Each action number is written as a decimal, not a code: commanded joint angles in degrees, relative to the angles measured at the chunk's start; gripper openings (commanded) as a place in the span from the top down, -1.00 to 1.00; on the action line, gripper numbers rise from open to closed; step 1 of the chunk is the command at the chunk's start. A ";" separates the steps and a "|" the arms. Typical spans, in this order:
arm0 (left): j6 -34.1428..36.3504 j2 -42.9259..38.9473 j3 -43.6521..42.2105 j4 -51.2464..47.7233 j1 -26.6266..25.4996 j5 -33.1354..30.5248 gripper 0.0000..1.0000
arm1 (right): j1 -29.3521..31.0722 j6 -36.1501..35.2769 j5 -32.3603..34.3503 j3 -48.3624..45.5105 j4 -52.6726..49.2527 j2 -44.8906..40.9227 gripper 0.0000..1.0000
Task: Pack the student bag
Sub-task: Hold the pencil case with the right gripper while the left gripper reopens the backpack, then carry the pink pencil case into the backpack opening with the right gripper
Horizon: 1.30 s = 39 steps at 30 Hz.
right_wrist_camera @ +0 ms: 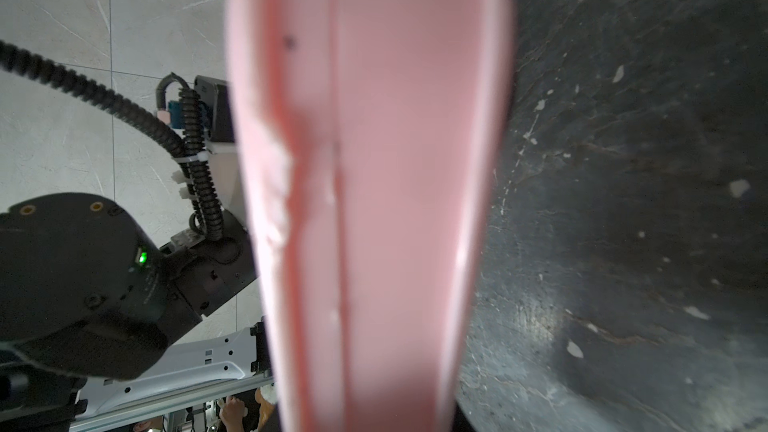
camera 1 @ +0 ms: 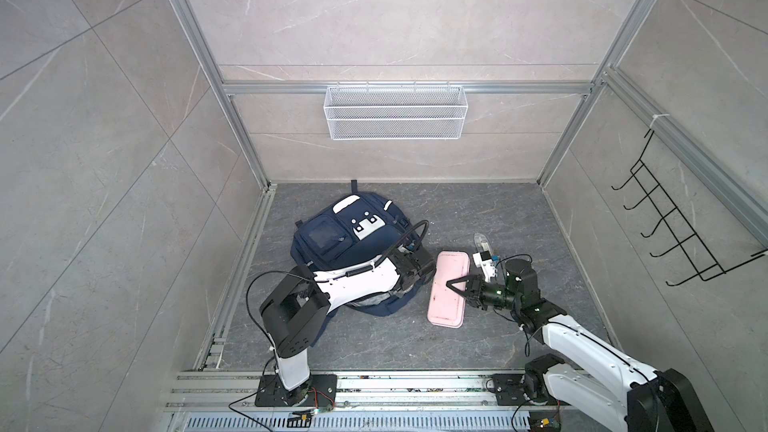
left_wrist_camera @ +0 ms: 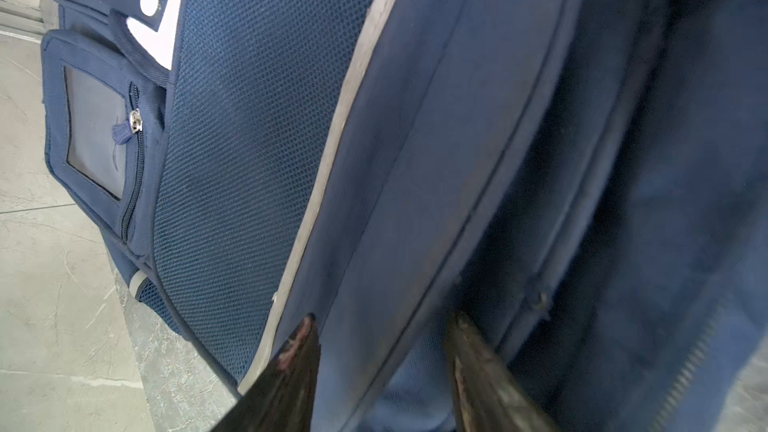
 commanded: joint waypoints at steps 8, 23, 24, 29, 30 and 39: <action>2.29 1.01 5.87 -2.48 1.62 -1.98 0.73 | 0.19 1.20 -1.05 0.28 3.41 -0.42 0.55; 7.71 -9.36 19.39 -4.09 9.54 5.59 1.00 | 7.01 5.82 5.28 3.50 13.54 7.13 0.60; 8.14 -10.48 19.80 -3.69 9.84 6.79 1.00 | 7.71 7.01 5.92 4.16 14.81 8.44 0.60; 8.85 -13.81 20.98 -3.54 10.81 12.26 1.00 | 10.87 10.38 8.38 9.21 22.39 17.74 0.62; 8.54 -14.37 20.93 -3.47 11.29 13.46 1.00 | 11.65 11.00 8.78 10.63 23.83 20.11 0.63; 6.15 -14.84 23.92 -3.88 14.17 20.52 1.00 | 16.56 17.54 14.75 24.16 33.99 40.59 0.62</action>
